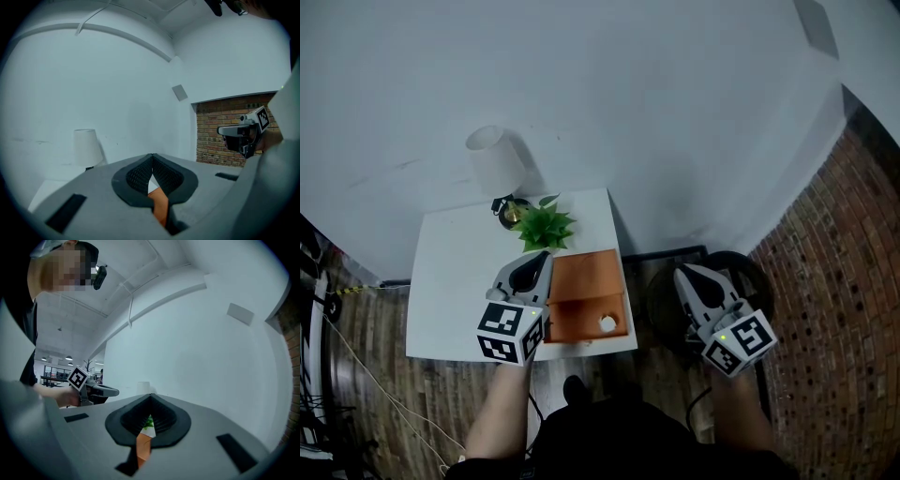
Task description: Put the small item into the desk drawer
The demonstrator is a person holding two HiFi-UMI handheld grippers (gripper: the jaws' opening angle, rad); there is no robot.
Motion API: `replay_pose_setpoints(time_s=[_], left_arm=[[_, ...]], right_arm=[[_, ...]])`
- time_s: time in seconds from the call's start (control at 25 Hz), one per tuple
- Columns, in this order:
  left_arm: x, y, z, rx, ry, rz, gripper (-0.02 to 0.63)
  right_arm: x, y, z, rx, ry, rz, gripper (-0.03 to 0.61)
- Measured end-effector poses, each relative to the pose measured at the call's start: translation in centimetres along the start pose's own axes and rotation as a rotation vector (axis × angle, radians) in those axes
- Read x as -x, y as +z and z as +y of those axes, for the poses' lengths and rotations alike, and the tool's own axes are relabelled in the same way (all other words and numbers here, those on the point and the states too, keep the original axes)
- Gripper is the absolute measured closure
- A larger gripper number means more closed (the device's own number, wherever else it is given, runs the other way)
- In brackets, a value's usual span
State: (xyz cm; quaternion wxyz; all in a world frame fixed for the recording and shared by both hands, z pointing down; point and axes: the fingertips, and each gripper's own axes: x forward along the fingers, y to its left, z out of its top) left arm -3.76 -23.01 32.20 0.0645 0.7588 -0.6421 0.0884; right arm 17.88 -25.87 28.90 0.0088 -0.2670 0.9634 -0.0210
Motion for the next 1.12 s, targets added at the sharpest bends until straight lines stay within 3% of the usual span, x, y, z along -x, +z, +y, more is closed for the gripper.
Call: replay_pose_setpoints(time_s=[1.12], left_arm=[[0.0,-1.7,-0.1,0.016,-0.012,0.032,0.603]], right_arm=[[-1.2,-1.1,1.5,0.002,0.06,0.039,0.575]])
